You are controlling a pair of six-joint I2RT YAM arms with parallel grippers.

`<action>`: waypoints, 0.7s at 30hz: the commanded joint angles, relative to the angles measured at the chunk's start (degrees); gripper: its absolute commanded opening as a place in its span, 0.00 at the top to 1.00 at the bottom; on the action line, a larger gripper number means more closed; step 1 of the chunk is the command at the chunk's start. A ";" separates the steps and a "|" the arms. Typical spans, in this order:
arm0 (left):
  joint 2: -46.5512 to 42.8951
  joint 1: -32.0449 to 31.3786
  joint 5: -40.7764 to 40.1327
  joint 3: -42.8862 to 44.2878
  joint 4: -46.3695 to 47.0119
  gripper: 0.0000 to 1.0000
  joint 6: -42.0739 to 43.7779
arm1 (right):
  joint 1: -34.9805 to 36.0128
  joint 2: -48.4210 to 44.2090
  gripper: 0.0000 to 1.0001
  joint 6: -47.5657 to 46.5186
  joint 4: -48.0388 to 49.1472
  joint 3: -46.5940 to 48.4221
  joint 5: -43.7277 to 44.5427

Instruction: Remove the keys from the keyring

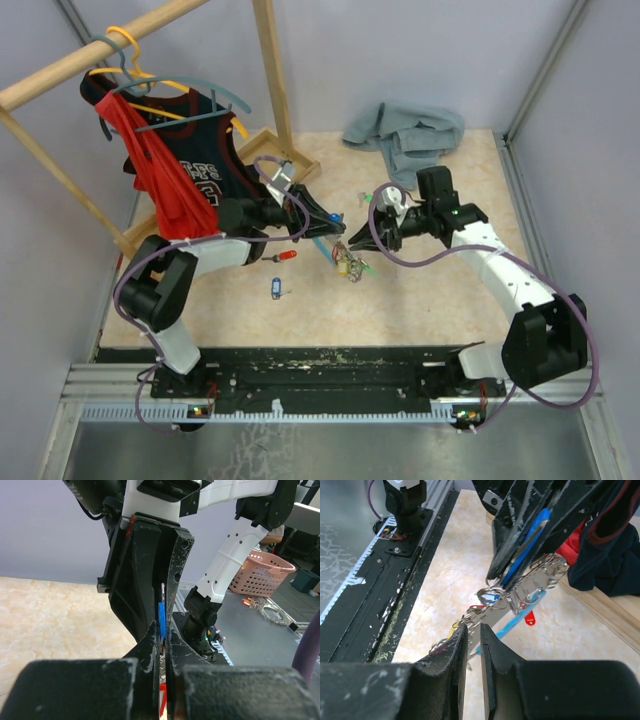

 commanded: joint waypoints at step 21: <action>-2.63 -2.04 -4.95 -2.65 13.53 1.00 -0.68 | 2.68 -0.80 0.74 14.19 16.14 -1.19 1.96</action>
